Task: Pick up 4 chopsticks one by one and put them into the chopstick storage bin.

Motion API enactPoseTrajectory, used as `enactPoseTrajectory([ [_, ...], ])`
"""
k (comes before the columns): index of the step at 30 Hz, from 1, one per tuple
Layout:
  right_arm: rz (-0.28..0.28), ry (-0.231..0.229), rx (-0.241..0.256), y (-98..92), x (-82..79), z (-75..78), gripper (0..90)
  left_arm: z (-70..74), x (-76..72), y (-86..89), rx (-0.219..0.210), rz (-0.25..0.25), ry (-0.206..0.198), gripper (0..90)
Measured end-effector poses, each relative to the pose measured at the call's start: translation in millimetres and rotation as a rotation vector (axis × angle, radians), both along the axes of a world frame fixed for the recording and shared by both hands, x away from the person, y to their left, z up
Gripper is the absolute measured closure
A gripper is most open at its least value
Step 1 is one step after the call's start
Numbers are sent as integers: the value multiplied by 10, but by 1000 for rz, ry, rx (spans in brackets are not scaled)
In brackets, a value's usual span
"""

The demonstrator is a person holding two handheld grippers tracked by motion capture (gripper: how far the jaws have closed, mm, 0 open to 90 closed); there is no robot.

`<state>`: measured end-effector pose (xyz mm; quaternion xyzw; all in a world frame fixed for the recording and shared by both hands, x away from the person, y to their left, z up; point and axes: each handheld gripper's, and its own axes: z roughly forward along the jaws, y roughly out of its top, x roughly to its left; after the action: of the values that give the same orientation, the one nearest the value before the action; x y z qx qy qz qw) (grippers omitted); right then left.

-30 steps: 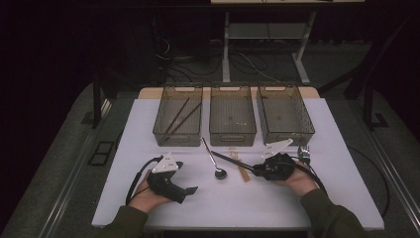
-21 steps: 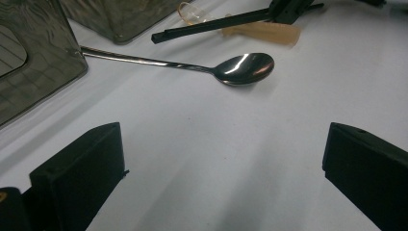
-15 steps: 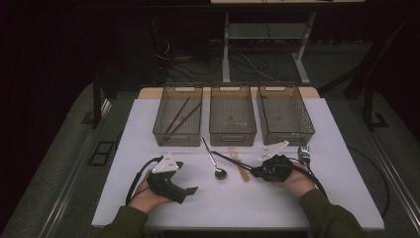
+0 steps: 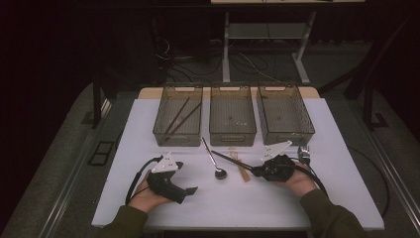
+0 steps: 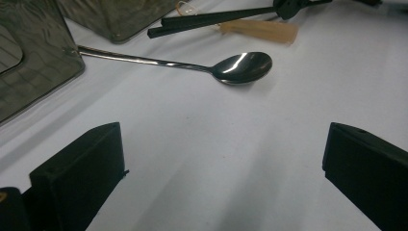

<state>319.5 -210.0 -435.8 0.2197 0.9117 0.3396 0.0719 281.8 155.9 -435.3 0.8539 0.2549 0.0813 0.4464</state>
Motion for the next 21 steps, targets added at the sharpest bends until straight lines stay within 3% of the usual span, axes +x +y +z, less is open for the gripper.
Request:
enactPoseTrajectory([
  [21,-78,2,147,-101,-22,180,851,6,-22,1,-20,6,6,0],
])
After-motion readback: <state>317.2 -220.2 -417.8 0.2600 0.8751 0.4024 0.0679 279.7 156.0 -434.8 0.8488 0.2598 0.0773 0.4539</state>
